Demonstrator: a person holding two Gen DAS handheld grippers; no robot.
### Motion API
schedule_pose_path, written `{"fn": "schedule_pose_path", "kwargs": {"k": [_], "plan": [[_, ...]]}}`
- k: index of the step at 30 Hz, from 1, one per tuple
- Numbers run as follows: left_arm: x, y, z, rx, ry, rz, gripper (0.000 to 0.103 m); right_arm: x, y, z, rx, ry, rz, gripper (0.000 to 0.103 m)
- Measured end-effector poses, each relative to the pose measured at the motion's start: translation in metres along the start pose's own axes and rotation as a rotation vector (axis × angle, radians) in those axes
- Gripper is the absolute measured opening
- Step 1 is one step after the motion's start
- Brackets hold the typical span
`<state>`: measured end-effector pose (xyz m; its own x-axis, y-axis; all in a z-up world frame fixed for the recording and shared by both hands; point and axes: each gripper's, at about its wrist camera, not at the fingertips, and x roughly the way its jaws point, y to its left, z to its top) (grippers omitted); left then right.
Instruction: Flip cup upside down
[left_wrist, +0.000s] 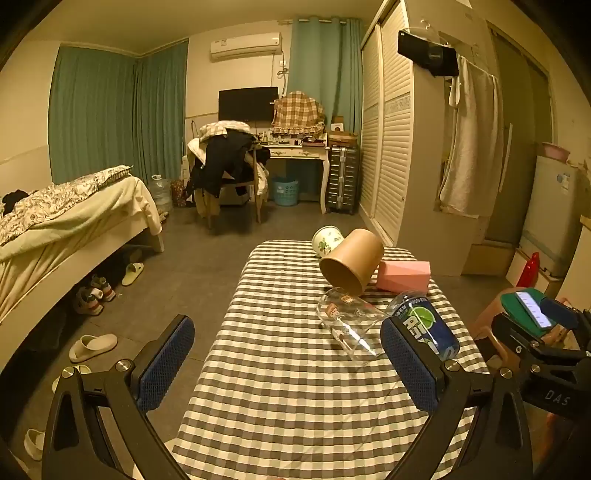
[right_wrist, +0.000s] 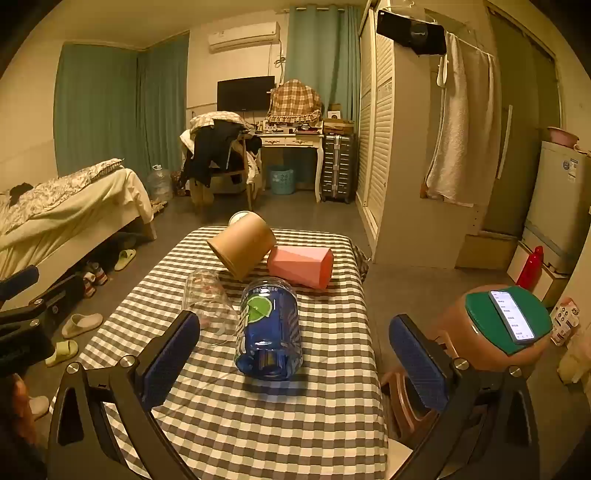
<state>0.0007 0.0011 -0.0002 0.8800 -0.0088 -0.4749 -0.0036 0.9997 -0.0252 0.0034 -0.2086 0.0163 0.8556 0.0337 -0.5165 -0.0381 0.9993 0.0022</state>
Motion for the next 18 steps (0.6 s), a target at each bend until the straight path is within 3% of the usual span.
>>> {"fn": "schedule_pose_path", "kwargs": {"k": [18], "plan": [[-0.0024,0.0014,-0.0002,-0.003,-0.003,0.009,0.103,-0.0011,0.0008,0.0001,-0.005,-0.012,-0.002,0.103]]}}
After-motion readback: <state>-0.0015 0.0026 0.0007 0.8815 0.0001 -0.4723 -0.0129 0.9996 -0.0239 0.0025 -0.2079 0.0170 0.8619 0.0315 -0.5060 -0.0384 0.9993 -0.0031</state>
